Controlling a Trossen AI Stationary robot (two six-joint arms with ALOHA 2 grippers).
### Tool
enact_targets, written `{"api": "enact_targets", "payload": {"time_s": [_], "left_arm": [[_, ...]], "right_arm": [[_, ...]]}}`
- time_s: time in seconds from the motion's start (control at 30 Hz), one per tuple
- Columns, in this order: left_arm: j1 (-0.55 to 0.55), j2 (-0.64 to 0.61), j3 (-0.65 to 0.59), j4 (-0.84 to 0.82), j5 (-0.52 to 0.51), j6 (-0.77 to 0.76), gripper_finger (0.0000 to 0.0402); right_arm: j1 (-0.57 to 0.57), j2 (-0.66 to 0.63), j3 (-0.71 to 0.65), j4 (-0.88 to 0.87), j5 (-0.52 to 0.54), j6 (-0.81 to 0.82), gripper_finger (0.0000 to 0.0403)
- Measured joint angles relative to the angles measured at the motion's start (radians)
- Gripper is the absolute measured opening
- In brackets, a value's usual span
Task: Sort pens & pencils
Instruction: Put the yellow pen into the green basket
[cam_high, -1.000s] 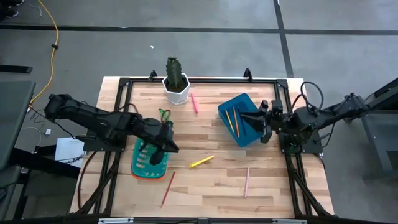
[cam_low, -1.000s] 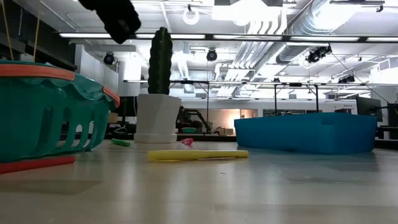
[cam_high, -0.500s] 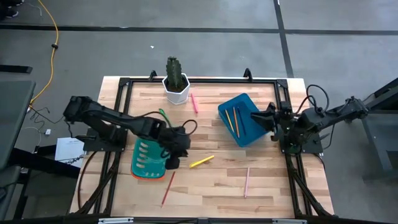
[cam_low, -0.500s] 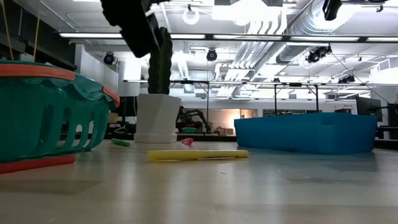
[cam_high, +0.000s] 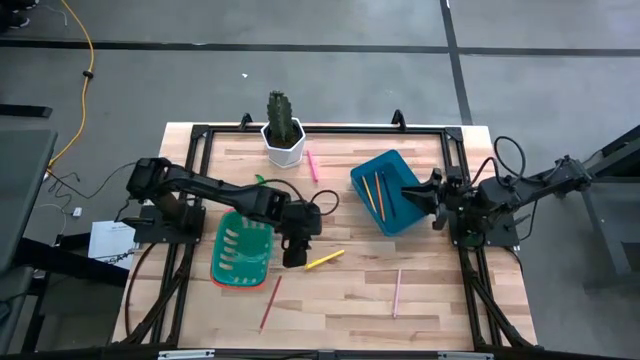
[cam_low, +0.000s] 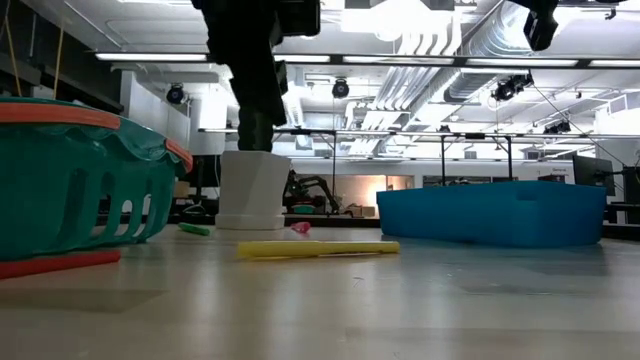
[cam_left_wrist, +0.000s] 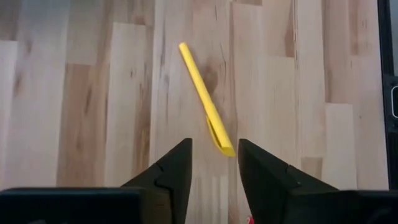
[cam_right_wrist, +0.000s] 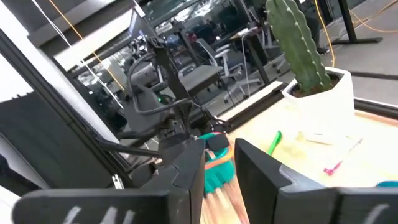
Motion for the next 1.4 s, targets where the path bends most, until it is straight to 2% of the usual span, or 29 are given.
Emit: {"api": "enact_targets", "payload": {"time_s": [0.17,0.4,0.57,0.9,1.1,1.23,1.3,1.4], "left_arm": [[-0.008,0.031,0.000,0.008,0.000,-0.028,0.0111],[-0.032,0.048,0.000,0.062,-0.034,-0.185,0.0099],[-0.057,0.048,0.000,0.054,-0.100,-0.281,0.0099],[-0.062,0.110,0.010,-0.013,-0.092,-0.396,0.0099],[-0.074,0.201,0.122,-0.031,-0.094,-0.411,0.0099],[-0.089,0.265,0.209,-0.093,-0.117,-0.402,0.0099],[-0.090,0.289,0.239,-0.187,-0.118,-0.396,0.0099],[-0.088,0.319,0.282,-0.206,-0.116,-0.391,0.0099]], "right_arm": [[0.000,-0.026,0.000,-0.025,0.000,-0.003,0.0081],[-0.003,-0.080,0.000,-0.143,0.000,-0.026,0.0081],[-0.003,-0.121,0.000,-0.209,-0.068,-0.027,0.0081],[-0.003,-0.182,0.000,-0.284,-0.133,-0.030,0.0081],[-0.003,-0.223,0.000,-0.310,-0.171,-0.032,0.0081],[-0.003,-0.246,0.000,-0.337,-0.181,-0.032,0.0081],[-0.003,-0.253,0.000,-0.333,-0.179,-0.037,0.0081],[-0.003,-0.270,0.000,-0.343,-0.189,-0.042,0.0081]]}}
